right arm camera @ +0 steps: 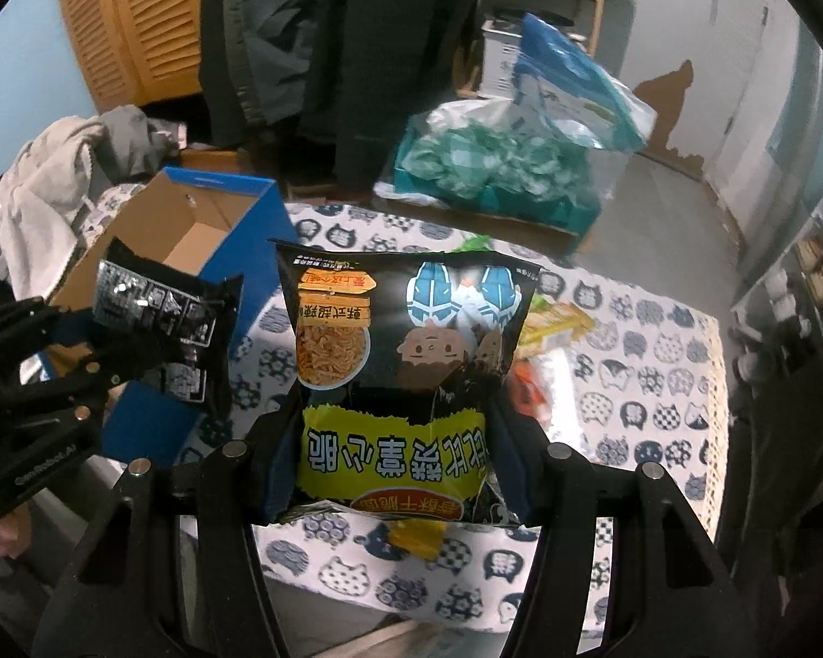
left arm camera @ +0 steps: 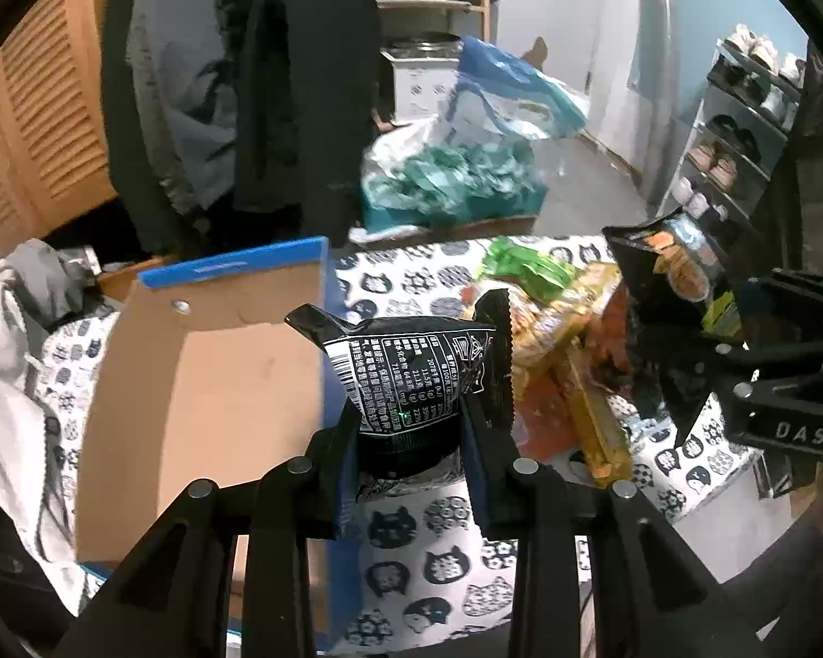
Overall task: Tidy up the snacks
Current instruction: 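Lift the black bag with the left tool and carry it over the box, then lower the black bag into the box and open the left tool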
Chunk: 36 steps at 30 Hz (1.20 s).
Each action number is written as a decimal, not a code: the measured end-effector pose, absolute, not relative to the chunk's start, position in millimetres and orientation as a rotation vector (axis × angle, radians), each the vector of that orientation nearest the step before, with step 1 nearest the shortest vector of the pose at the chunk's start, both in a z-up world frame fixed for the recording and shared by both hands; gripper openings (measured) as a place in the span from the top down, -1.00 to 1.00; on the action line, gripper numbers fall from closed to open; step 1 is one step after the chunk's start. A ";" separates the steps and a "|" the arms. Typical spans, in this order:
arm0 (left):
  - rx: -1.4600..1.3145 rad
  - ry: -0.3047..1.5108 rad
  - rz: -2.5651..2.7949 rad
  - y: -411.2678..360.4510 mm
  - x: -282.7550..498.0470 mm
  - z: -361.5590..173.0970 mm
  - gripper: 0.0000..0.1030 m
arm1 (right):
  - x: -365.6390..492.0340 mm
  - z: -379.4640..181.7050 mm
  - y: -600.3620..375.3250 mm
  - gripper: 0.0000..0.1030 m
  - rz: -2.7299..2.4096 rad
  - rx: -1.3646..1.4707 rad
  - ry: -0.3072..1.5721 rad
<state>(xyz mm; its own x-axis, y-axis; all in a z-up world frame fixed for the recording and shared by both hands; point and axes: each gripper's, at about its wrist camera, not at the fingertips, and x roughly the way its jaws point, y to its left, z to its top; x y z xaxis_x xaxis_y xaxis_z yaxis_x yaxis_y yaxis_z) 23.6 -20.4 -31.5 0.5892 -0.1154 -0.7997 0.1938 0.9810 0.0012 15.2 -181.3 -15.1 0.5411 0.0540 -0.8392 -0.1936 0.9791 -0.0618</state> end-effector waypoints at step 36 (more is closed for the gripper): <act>-0.083 0.925 0.019 139.3 22.8 -28.0 0.35 | 77.3 -43.0 -2.0 -0.16 0.409 -0.180 1.082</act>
<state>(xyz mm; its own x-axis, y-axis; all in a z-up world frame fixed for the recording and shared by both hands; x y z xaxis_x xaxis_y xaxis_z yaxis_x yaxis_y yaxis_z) 22.8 139.3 -28.0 0.6019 -0.0196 -0.7983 -0.0516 0.9967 -0.0633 77.3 -2.0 -43.0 0.4045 0.2348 -0.8839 -0.4084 0.9111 0.0551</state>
